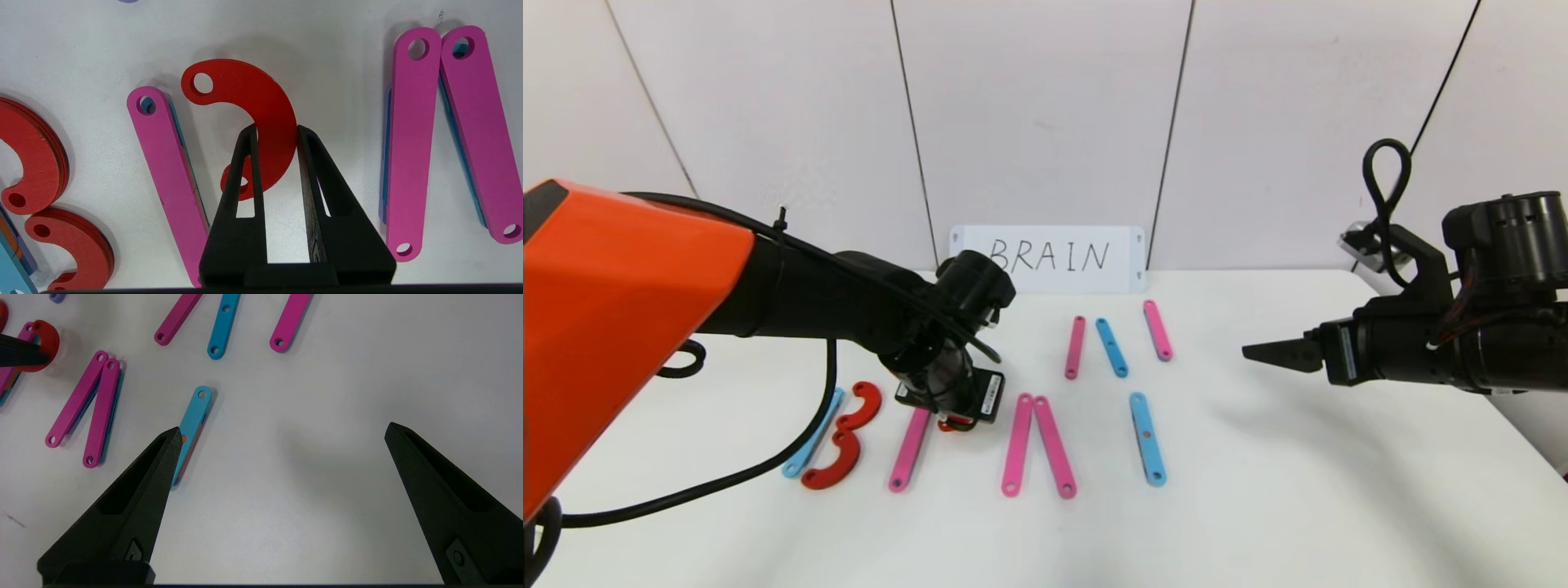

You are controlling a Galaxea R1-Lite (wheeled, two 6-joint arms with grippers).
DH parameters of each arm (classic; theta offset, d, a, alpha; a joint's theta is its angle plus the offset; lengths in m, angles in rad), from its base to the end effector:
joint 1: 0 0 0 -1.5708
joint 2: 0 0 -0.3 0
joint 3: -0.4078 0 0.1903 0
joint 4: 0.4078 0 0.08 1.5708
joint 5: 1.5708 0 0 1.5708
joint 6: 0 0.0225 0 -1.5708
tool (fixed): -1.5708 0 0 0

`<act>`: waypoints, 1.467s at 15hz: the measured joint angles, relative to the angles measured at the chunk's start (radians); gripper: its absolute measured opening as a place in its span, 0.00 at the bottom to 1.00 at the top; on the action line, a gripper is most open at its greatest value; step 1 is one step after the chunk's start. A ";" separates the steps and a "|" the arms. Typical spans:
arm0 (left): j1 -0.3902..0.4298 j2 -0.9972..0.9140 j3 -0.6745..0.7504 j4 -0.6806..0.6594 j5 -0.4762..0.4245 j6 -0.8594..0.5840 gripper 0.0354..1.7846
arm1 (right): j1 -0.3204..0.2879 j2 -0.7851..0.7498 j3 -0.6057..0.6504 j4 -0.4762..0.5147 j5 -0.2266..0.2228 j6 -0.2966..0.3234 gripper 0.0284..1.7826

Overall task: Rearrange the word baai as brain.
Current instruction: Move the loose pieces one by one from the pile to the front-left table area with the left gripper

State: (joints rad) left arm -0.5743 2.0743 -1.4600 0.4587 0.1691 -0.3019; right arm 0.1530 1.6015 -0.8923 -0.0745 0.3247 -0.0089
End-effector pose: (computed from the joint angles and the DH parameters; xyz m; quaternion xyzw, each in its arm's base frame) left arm 0.3209 -0.2031 0.1340 0.0569 0.4968 -0.0994 0.8603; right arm 0.2682 0.0486 0.1833 0.0226 0.3099 0.2262 0.9232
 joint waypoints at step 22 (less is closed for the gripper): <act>0.010 0.020 -0.012 -0.003 0.001 0.011 0.64 | 0.002 0.000 0.001 -0.001 0.000 0.000 0.97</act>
State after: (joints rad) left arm -0.5647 2.0947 -1.4719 0.4560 0.1698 -0.2909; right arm 0.1549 1.6015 -0.8913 -0.0755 0.3243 -0.0089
